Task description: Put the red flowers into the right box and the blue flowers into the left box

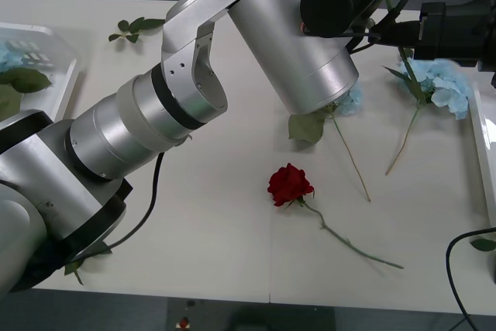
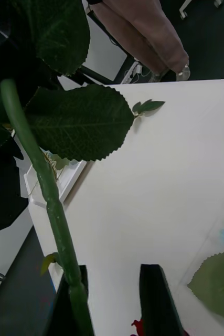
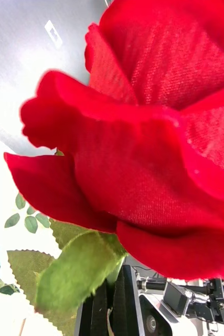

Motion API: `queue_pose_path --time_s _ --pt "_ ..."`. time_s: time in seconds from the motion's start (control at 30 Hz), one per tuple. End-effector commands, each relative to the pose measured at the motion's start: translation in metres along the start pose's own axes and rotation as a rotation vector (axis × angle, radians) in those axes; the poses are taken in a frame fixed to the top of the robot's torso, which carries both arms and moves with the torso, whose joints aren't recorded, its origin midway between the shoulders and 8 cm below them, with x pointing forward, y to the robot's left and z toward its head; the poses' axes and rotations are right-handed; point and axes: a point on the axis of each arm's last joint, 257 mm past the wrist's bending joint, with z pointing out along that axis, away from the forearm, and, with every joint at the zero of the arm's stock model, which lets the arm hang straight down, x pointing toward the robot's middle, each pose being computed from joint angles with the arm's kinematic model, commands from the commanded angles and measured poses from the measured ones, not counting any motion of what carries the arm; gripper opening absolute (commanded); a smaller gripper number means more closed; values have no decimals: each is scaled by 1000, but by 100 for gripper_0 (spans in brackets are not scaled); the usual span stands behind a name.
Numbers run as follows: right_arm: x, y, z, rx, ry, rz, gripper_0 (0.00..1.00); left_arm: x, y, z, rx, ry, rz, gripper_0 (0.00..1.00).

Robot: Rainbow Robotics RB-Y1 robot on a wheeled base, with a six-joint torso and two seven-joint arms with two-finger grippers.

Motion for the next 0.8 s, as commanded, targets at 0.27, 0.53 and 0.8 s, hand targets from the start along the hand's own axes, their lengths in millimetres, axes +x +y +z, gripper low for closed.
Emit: queue_pose_path --time_s 0.27,0.53,0.8 --pt "-15 21 -1 -33 -15 -8 0 -5 -39 -9 73 -9 12 58" --pt "-16 21 -3 -34 -22 -6 0 -5 -39 -9 73 -9 12 100" --pt "-12 17 -22 -24 -5 11 0 -5 -39 -9 73 -9 12 100"
